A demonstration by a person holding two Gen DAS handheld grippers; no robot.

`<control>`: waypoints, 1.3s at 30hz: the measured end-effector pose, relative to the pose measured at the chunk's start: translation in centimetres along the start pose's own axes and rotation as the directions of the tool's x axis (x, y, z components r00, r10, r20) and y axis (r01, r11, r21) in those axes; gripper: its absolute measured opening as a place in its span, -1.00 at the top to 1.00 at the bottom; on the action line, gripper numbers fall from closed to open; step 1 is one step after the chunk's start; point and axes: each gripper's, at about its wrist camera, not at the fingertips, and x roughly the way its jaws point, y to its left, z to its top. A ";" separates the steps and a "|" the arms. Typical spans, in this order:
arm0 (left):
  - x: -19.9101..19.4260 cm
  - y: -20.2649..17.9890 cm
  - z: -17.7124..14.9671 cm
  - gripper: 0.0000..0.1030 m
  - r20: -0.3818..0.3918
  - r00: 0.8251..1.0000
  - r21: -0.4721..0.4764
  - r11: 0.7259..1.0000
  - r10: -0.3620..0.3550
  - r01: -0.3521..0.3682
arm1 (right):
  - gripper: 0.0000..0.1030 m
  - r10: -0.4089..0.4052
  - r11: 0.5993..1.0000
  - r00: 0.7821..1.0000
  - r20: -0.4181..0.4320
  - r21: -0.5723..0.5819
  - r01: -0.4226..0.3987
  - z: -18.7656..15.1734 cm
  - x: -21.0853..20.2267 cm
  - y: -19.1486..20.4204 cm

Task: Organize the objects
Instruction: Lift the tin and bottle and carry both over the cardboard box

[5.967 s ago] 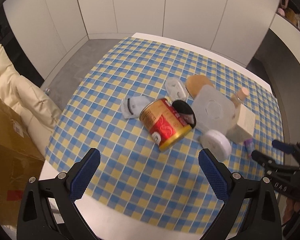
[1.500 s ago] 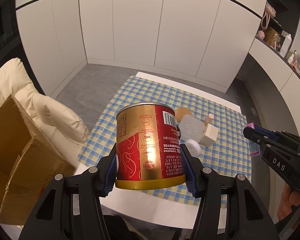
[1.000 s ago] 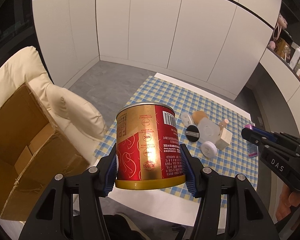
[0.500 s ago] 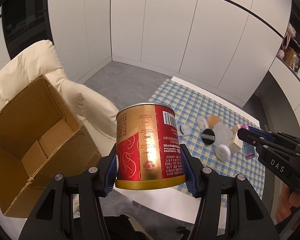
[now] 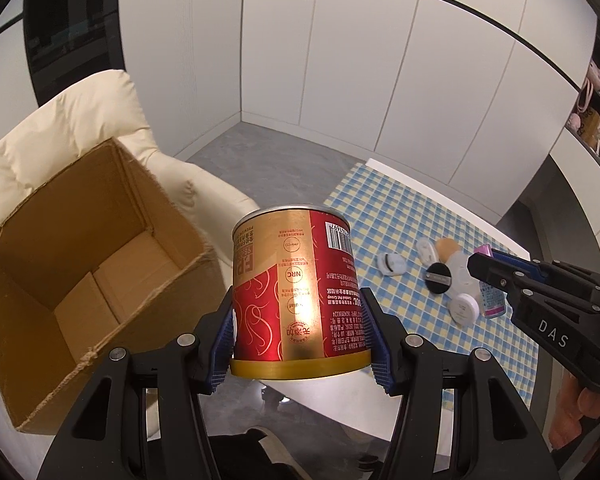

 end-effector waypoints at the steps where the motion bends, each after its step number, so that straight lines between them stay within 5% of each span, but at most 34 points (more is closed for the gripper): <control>1: -0.1 0.4 -0.1 -0.11 0.001 1.000 -0.009 1.000 0.004 -0.004 | 0.64 0.002 1.000 1.000 0.001 -0.004 -0.002 0.1 0.0 0.2; 18: -1.8 7.2 -1.0 -0.11 0.017 0.996 -0.143 0.986 0.092 -0.089 | 0.64 0.050 0.991 0.999 0.007 -0.128 -0.049 1.7 1.5 7.6; 39: -4.1 16.9 -3.2 -0.11 -0.013 0.972 -0.287 0.930 0.236 -0.229 | 0.64 0.109 0.965 0.994 0.015 -0.240 -0.103 2.9 2.9 16.0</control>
